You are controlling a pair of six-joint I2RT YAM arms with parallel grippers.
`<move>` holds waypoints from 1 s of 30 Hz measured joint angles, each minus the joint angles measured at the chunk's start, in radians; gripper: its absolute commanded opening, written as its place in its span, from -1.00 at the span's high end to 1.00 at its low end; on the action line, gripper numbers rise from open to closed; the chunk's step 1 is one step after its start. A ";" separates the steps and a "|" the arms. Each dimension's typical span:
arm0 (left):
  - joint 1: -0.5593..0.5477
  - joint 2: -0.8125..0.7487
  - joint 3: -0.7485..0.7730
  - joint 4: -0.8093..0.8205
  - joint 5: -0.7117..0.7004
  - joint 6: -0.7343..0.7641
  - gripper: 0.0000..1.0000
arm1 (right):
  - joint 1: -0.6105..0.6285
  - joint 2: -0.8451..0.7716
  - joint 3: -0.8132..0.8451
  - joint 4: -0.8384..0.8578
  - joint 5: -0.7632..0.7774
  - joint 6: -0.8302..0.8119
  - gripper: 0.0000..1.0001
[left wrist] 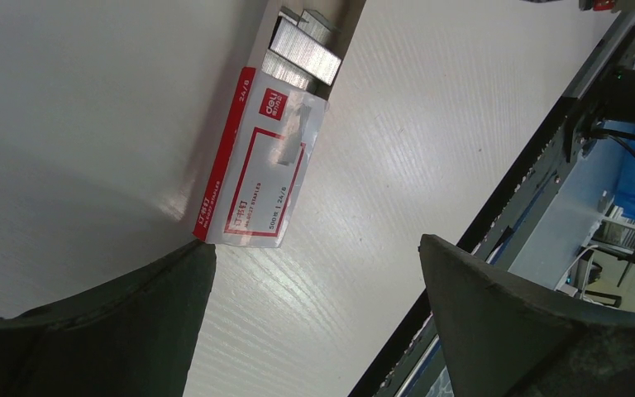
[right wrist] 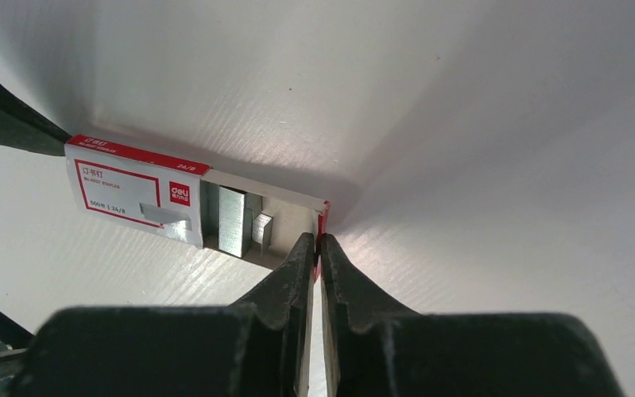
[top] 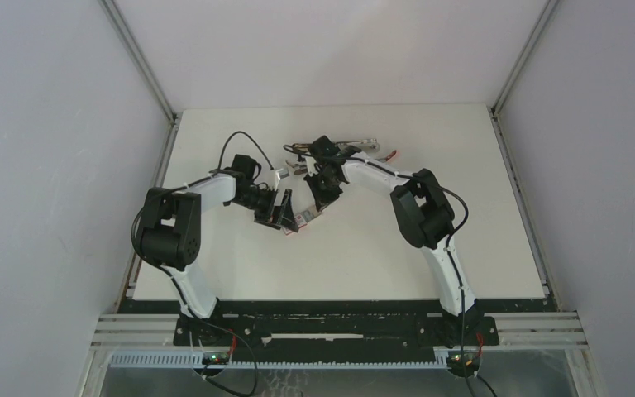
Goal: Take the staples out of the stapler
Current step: Close the staple box at the center of the board.
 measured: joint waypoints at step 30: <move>0.000 0.000 0.000 0.003 0.002 -0.002 -0.99 | -0.045 0.002 -0.002 -0.026 -0.264 0.093 0.32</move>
